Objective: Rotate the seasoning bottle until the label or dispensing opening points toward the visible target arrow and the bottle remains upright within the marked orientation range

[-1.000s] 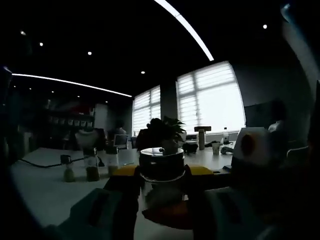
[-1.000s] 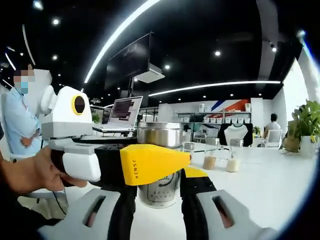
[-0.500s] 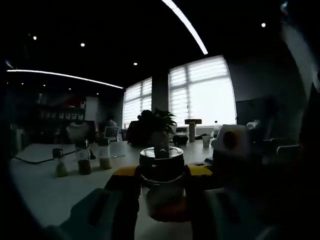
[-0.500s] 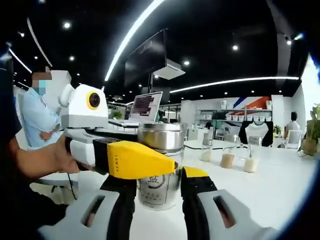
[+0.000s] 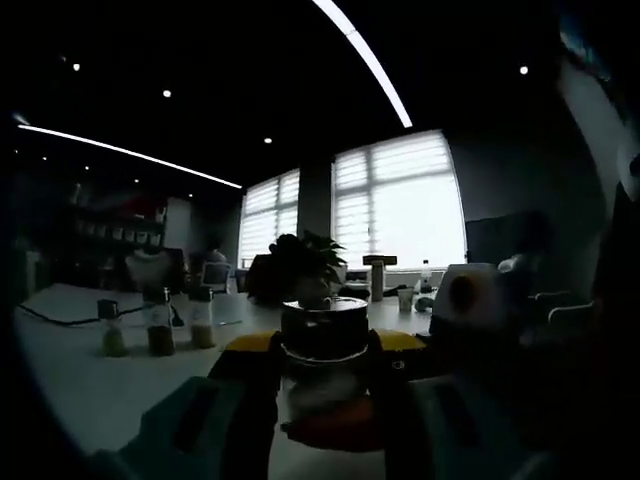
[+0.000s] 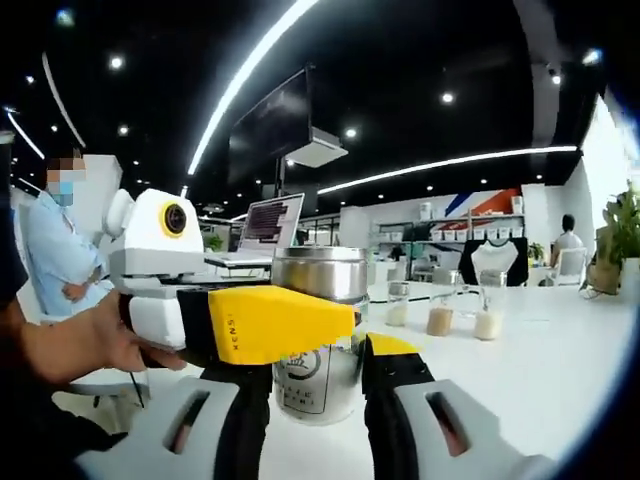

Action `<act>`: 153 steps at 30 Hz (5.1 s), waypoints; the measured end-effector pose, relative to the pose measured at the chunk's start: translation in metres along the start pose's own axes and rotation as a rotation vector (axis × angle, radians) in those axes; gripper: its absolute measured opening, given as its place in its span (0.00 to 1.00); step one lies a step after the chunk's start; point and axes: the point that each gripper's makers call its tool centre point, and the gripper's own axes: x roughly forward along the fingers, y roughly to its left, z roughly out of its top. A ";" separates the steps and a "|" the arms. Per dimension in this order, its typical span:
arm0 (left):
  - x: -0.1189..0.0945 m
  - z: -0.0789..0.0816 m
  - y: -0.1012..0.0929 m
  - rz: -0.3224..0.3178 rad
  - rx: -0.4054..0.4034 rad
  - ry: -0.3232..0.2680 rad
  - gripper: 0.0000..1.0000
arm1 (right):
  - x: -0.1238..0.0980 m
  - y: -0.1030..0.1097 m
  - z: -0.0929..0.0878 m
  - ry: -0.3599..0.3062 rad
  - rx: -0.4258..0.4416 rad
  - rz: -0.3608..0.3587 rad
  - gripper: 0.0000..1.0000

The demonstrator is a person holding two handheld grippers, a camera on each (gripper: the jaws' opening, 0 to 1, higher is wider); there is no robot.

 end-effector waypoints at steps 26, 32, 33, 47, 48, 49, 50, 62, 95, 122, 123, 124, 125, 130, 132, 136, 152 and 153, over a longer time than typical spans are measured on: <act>-0.010 -0.008 0.001 -0.062 0.031 0.060 0.37 | -0.001 0.012 -0.006 -0.002 -0.027 0.188 0.33; -0.017 -0.005 -0.004 -0.131 0.011 0.058 0.37 | -0.005 0.021 -0.002 -0.021 -0.004 0.281 0.32; -0.018 -0.006 -0.006 -0.143 0.008 0.062 0.37 | -0.006 0.023 -0.003 -0.019 0.000 0.293 0.32; -0.011 0.007 -0.002 -0.030 0.067 0.062 0.36 | 0.001 0.011 0.009 -0.056 -0.018 0.076 0.32; -0.010 0.008 0.001 -0.013 0.072 0.059 0.36 | 0.002 0.009 0.009 -0.056 -0.008 0.052 0.32; -0.010 0.008 0.002 0.001 0.076 0.059 0.36 | 0.002 0.007 0.009 -0.057 0.006 0.041 0.32; -0.009 0.009 0.002 0.016 0.087 0.059 0.36 | 0.002 0.006 0.009 -0.059 0.014 0.034 0.32; -0.009 -0.005 0.013 0.070 0.124 0.083 0.35 | 0.008 0.002 -0.007 -0.008 0.014 0.093 0.34; -0.031 -0.042 0.128 0.248 0.074 0.160 0.35 | -0.002 -0.014 -0.017 0.040 0.038 0.156 0.74; -0.035 -0.054 0.158 0.208 0.063 0.160 0.36 | 0.002 -0.010 -0.027 0.074 0.026 0.163 0.74; -0.036 -0.054 0.159 0.223 0.059 0.171 0.36 | 0.002 -0.010 -0.027 0.075 0.026 0.163 0.74; -0.036 -0.054 0.159 0.230 0.057 0.176 0.36 | 0.002 -0.010 -0.027 0.074 0.027 0.162 0.74; -0.038 -0.054 0.160 0.251 0.056 0.187 0.36 | 0.002 -0.011 -0.027 0.074 0.029 0.161 0.74; -0.042 -0.058 0.162 0.287 0.114 0.242 0.38 | 0.002 -0.011 -0.028 0.075 0.031 0.162 0.73; -0.043 -0.058 0.165 0.289 0.102 0.240 0.37 | 0.002 -0.011 -0.028 0.076 0.030 0.162 0.73; -0.046 -0.058 0.169 0.313 0.089 0.240 0.35 | 0.002 -0.010 -0.030 0.080 0.029 0.166 0.73; -0.051 -0.058 0.183 0.348 0.106 0.247 0.36 | 0.003 -0.008 -0.032 0.086 0.035 0.167 0.71; -0.052 -0.059 0.181 0.352 0.111 0.259 0.40 | 0.003 -0.008 -0.032 0.084 0.032 0.163 0.70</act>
